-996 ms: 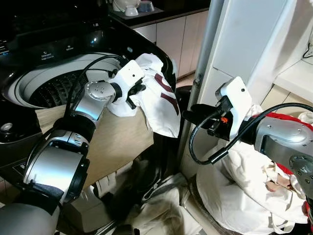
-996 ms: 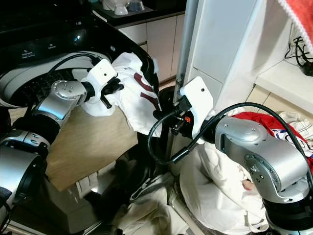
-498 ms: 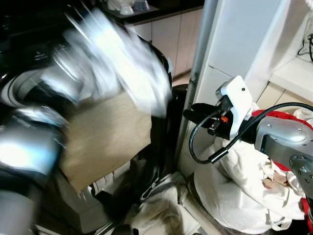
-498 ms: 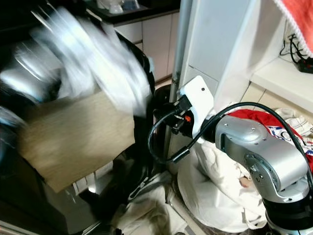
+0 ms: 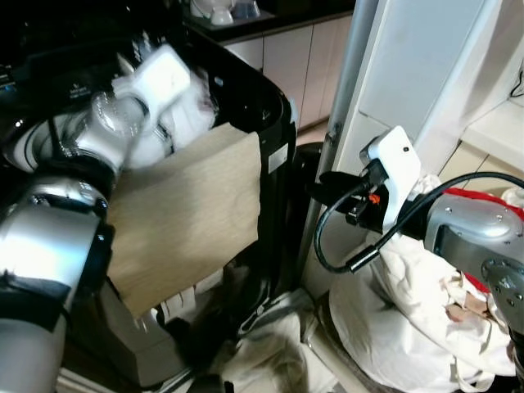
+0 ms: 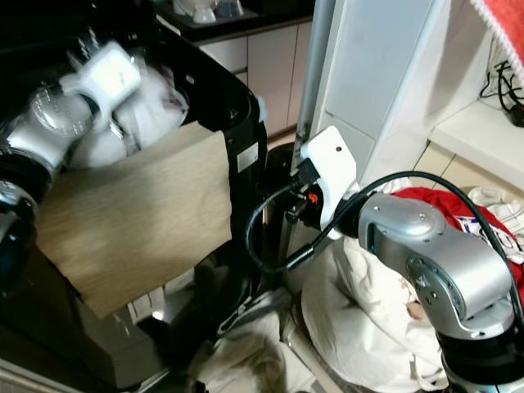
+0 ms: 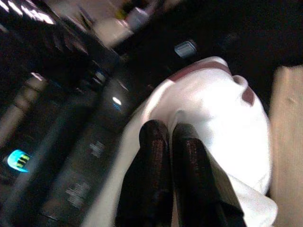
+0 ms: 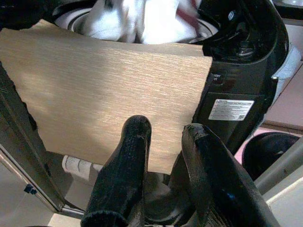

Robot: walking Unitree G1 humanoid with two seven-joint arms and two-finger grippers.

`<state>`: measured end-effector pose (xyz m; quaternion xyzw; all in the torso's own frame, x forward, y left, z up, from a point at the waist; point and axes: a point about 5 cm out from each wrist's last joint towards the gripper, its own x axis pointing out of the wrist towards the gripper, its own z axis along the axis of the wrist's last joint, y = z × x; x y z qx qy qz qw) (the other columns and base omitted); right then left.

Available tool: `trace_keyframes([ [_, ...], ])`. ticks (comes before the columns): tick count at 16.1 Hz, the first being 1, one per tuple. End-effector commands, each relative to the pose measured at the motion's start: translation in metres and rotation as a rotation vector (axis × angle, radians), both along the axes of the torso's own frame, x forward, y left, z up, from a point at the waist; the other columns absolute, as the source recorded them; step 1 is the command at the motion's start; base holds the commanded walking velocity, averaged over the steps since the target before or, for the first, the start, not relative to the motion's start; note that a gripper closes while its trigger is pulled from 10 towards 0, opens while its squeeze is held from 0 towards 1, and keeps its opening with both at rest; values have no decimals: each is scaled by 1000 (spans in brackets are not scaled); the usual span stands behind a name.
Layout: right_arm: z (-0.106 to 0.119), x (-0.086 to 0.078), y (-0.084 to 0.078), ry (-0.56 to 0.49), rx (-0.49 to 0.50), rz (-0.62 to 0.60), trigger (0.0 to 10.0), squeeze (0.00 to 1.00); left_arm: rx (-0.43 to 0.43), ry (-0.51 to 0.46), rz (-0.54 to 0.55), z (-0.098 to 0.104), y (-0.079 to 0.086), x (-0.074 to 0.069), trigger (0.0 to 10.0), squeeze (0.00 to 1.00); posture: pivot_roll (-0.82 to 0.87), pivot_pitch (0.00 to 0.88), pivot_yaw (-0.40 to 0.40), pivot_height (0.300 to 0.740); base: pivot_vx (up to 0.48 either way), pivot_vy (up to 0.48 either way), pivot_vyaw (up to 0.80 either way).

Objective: Clothes washing

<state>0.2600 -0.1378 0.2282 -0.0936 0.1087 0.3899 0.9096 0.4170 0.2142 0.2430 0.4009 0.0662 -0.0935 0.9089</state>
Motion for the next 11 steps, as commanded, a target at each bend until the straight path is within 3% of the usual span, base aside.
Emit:
trace_keyframes([
  [1, 2, -1, 0, -14, -12, 13, 10000, 0, -37, -35, -1, 17, 1, 2, 10000, 1000, -84, 0, 43, 740, 0, 0, 0],
  [3, 2, -2, -1, -9, -17, 14, 10000, 0, -34, -32, 30, 20, 7, 1, 10000, 1000, -82, 0, 39, 740, 0, 0, 0],
  [6, 3, 5, -3, -26, -7, -37, 10000, 0, -40, -120, 71, 36, 14, 1, 10000, 1000, -78, 0, 36, 740, 0, 0, 0],
  [10, 14, 30, -27, -96, 53, -305, 10000, 0, -164, -308, 81, 62, 14, 0, 10000, 1000, -83, 0, 39, 740, 0, 0, 0],
  [11, 13, 34, -35, -92, 51, -389, 10000, 0, -247, -338, 49, 66, 8, 0, 10000, 1000, -83, 0, 40, 740, 0, 0, 0],
])
